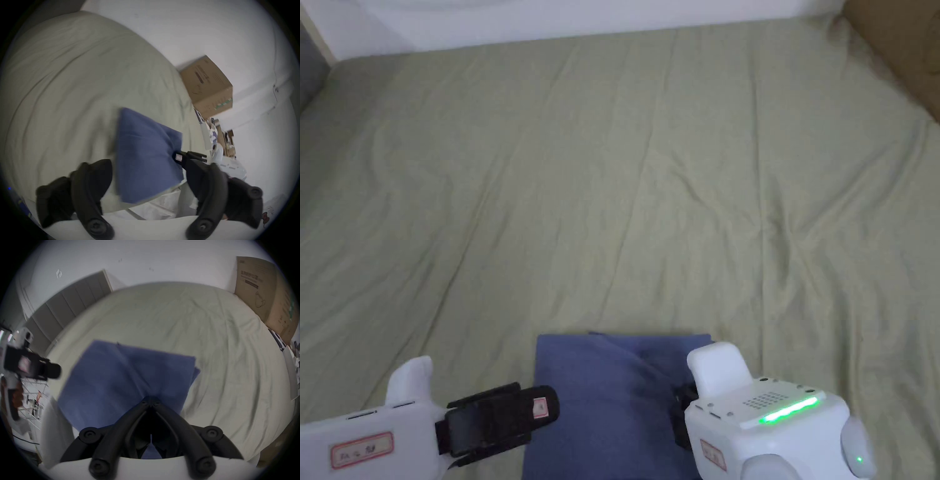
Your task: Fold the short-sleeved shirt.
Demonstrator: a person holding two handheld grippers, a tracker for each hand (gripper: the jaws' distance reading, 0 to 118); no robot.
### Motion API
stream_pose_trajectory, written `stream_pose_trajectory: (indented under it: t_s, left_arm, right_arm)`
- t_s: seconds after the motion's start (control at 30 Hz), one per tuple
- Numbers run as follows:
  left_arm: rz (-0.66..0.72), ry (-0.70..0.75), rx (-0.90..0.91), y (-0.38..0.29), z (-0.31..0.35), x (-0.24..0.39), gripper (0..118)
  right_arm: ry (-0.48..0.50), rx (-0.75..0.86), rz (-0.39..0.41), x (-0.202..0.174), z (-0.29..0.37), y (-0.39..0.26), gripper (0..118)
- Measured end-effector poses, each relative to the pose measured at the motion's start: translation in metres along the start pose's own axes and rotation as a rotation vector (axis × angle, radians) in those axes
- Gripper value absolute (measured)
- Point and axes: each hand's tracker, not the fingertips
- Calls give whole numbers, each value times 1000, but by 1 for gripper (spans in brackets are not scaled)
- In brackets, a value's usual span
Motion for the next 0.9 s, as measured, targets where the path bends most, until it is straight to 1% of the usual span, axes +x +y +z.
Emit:
stream_pose_trajectory:
  t_s: [0.03,0.1,0.17,0.2,0.23,0.3,0.33,0.4,0.43,0.47,0.5,0.53,0.57,0.6,0.63,0.67,0.7,0.73,0.8,0.9]
  left_arm:
    - [17,3,3,3,1,-10,99]
    - [68,-19,2,8,-1,-27,99]
    - [134,-77,-18,13,-11,-44,99]
    - [168,-117,-53,16,-20,-52,99]
    - [205,-126,-86,19,-28,-56,99]
    - [196,-173,-130,23,-48,-58,99]
    - [184,-201,-116,24,-53,-56,99]
    - [206,-308,-113,30,-70,-59,99]
    - [254,-338,-136,32,-79,-59,95]
    - [305,-371,-177,33,-91,-59,79]
    - [330,-408,-206,29,-101,-60,54]
    - [310,-364,-273,27,-113,-56,31]
    - [239,-262,-300,22,-122,-49,30]
    - [185,-240,-267,17,-124,-48,30]
    - [193,-328,-241,17,-118,-52,27]
    - [262,-370,-239,21,-113,-61,25]
    - [317,-369,-224,21,-110,-67,24]
    - [301,-353,-222,23,-107,-68,22]
    - [197,-290,-221,29,-93,-65,21]
    - [69,-255,-208,43,-67,-48,21]
  right_arm:
    - [4,8,-16,0,-4,-3,0]
    - [20,40,-44,7,0,-6,0]
    - [43,26,-66,13,1,-3,0]
    - [50,20,-71,15,-2,-2,0]
    - [51,18,-74,15,-2,-2,0]
    - [50,14,-67,15,0,0,0]
    - [48,12,-57,14,0,0,0]
    - [41,9,-46,12,0,1,0]
    - [39,7,-44,12,0,1,0]
    - [38,4,-43,12,0,2,0]
    - [37,2,-42,12,0,2,0]
    - [36,-1,-43,11,1,3,0]
    - [31,-3,-44,11,2,2,0]
    - [23,-3,-46,12,2,2,0]
    - [26,0,-52,13,4,2,0]
    - [28,11,-69,13,8,1,0]
    - [30,23,-85,13,12,2,0]
    - [33,37,-95,12,16,3,0]
    - [26,89,-90,7,27,7,0]
    - [-19,166,-68,-3,44,15,0]
